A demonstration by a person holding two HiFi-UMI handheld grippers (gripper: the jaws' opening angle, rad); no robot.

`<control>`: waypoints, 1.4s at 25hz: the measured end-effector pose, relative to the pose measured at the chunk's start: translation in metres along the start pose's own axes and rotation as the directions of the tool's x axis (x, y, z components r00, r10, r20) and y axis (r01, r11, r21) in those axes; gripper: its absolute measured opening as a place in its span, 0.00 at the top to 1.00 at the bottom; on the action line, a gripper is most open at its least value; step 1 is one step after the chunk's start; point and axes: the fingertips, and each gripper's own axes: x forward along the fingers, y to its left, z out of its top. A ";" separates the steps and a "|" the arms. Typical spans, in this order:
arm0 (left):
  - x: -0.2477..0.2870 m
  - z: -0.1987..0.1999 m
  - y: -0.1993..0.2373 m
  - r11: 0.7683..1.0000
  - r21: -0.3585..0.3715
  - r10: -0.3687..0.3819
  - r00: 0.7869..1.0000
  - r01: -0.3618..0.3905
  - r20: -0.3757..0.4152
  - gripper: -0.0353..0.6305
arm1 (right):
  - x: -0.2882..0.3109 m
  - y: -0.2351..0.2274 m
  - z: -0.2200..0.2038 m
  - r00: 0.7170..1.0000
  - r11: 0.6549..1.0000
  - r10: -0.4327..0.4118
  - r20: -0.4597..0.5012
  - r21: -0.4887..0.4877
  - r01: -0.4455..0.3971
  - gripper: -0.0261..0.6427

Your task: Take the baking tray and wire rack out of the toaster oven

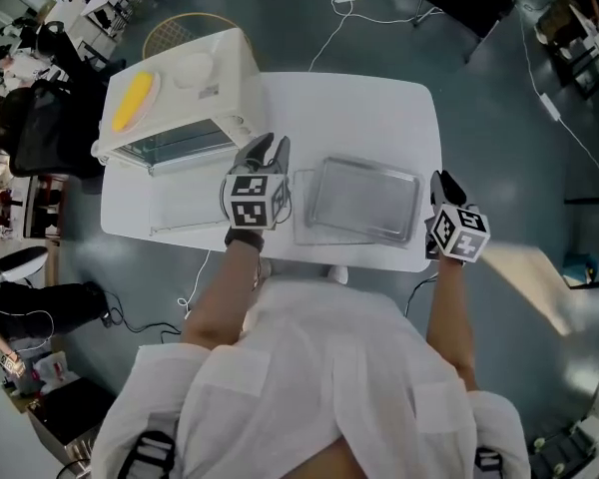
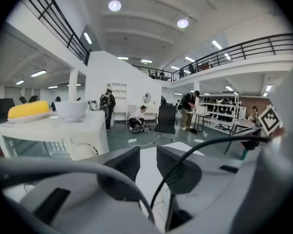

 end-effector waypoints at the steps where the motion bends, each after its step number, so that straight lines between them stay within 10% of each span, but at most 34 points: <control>1: -0.006 0.012 0.003 1.000 0.011 0.001 0.999 -0.002 0.044 0.80 | -0.004 0.002 0.013 0.999 1.000 0.006 0.043 -0.003 -0.006 0.87; 9: -0.063 0.099 0.016 0.997 0.070 -0.013 0.933 -0.013 0.359 0.86 | -0.052 0.014 0.105 0.944 0.995 0.021 0.328 -0.102 0.014 0.95; 18: -0.108 0.152 0.026 0.999 0.043 0.006 0.852 -0.033 0.524 0.91 | -0.093 0.030 0.157 0.879 0.981 0.048 0.474 -0.187 0.047 0.95; 35: -0.110 0.157 0.024 0.999 0.034 -0.021 0.846 0.003 0.533 0.92 | -0.095 0.037 0.172 0.879 0.979 0.046 0.474 -0.196 0.054 0.96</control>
